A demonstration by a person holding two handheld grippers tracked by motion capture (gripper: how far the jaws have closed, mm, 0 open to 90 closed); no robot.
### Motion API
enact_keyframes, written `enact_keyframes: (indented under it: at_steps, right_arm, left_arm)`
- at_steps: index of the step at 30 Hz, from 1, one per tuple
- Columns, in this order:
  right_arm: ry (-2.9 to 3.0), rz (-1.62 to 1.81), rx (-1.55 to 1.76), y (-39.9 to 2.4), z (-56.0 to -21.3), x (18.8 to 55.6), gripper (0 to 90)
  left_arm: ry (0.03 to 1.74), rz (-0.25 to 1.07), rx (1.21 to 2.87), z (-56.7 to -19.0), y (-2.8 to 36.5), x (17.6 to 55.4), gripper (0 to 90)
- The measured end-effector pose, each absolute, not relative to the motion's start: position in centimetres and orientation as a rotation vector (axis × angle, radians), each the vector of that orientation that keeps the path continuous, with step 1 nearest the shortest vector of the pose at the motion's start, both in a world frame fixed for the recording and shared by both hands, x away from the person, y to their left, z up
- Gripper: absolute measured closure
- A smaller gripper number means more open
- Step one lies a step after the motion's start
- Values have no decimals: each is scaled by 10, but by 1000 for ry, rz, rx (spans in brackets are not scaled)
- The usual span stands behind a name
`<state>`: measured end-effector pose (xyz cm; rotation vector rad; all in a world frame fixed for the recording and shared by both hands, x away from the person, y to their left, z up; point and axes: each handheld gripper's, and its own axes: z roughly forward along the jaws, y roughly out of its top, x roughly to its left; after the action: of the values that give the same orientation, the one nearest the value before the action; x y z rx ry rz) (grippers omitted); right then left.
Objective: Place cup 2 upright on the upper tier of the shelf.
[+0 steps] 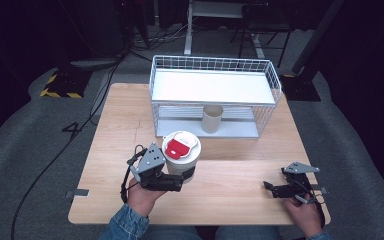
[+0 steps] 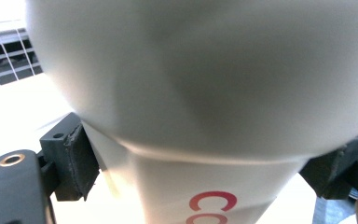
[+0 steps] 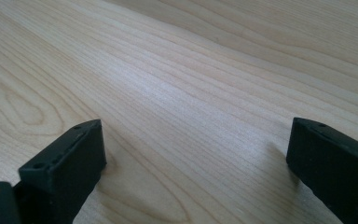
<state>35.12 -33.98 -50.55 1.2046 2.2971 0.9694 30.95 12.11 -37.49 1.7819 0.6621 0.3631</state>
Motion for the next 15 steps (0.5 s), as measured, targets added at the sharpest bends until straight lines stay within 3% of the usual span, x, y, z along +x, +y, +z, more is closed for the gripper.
enact_keyframes:
  at_steps: [15]
  right_arm:
    - [2296, 969, 1206, -340, -506, 351, 46]
  left_arm:
    - [658, 386, 1760, -347, 123, 336, 140]
